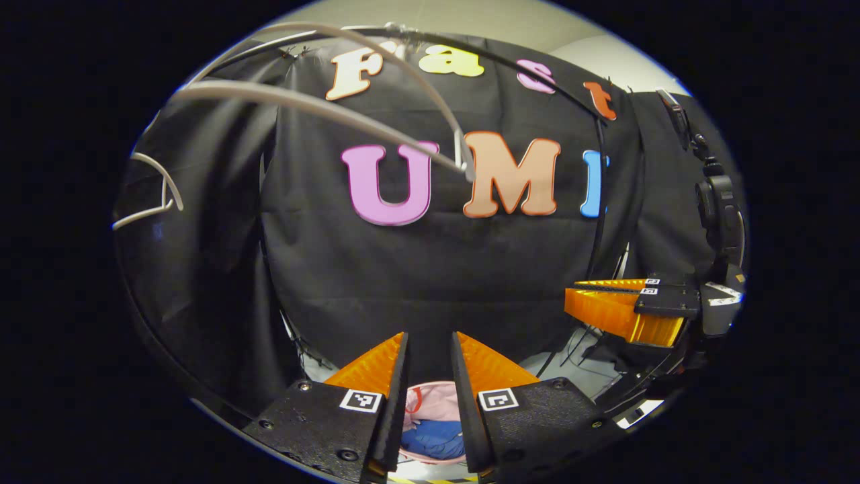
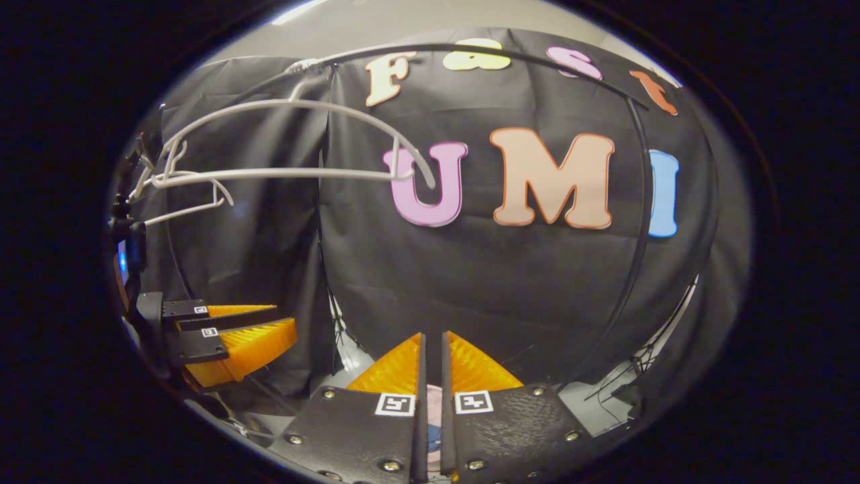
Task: Grasp the clothes on the hanger with both hands and then place them into the laundry hamper below.
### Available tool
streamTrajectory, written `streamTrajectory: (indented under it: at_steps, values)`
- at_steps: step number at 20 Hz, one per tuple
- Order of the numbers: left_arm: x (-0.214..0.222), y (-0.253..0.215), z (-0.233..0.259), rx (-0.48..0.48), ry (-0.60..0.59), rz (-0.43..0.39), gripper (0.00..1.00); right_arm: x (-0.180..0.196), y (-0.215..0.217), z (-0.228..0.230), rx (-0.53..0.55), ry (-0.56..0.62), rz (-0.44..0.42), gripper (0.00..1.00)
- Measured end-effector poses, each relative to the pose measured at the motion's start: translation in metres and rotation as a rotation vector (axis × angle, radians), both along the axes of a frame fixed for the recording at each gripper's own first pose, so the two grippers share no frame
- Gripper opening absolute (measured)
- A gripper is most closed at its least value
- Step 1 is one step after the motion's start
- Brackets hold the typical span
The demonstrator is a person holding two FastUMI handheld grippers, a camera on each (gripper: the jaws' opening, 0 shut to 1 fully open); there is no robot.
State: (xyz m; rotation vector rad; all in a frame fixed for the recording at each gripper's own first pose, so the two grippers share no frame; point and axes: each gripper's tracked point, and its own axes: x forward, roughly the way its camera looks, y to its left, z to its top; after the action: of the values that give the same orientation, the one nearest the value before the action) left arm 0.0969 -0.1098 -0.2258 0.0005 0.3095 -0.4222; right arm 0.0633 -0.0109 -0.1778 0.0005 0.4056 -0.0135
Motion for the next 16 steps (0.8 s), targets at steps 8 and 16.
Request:
streamTrajectory:
  at_steps: [8,16]
  values:
    - [0.009,-0.013,0.046,-0.103,-0.148,-0.024,0.38,-0.004,0.006,0.081,-0.011,-0.142,0.002,0.07]
    - [-0.004,0.000,0.086,-0.150,-0.222,-0.043,0.34,-0.012,0.009,0.129,-0.010,-0.228,0.001,0.07]
